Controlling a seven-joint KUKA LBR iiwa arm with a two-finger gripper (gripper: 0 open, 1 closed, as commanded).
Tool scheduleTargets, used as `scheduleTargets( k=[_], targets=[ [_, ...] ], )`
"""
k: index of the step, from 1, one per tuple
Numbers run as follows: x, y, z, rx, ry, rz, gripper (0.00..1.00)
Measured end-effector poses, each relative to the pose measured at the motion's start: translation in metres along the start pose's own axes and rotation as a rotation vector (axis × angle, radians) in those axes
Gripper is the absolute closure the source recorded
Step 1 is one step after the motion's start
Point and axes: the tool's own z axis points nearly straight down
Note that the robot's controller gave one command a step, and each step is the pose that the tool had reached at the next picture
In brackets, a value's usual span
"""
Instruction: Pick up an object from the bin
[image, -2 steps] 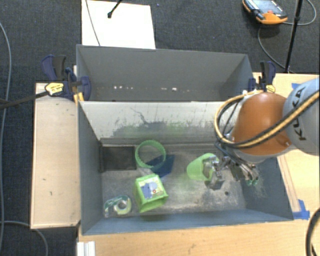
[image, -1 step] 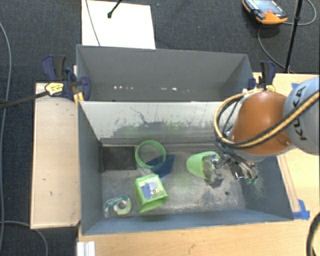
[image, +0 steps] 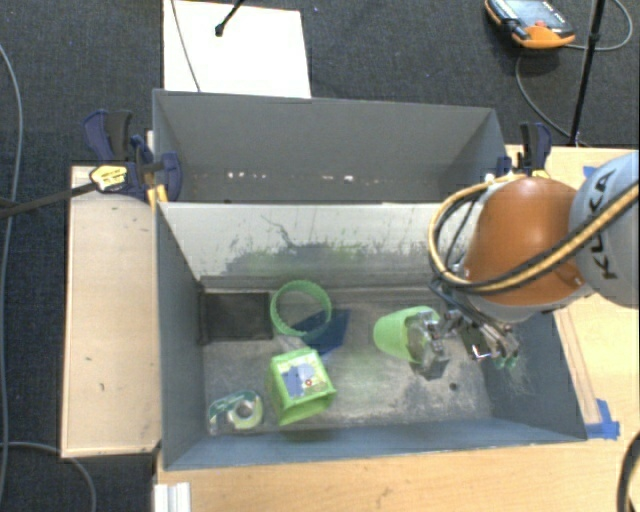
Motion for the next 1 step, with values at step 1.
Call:
scheduleTargets(
  k=[1],
  targets=[
    [-0.0028, 0.005, -0.0557, 0.004, -0.018, -0.004, 1.0]
  ],
)
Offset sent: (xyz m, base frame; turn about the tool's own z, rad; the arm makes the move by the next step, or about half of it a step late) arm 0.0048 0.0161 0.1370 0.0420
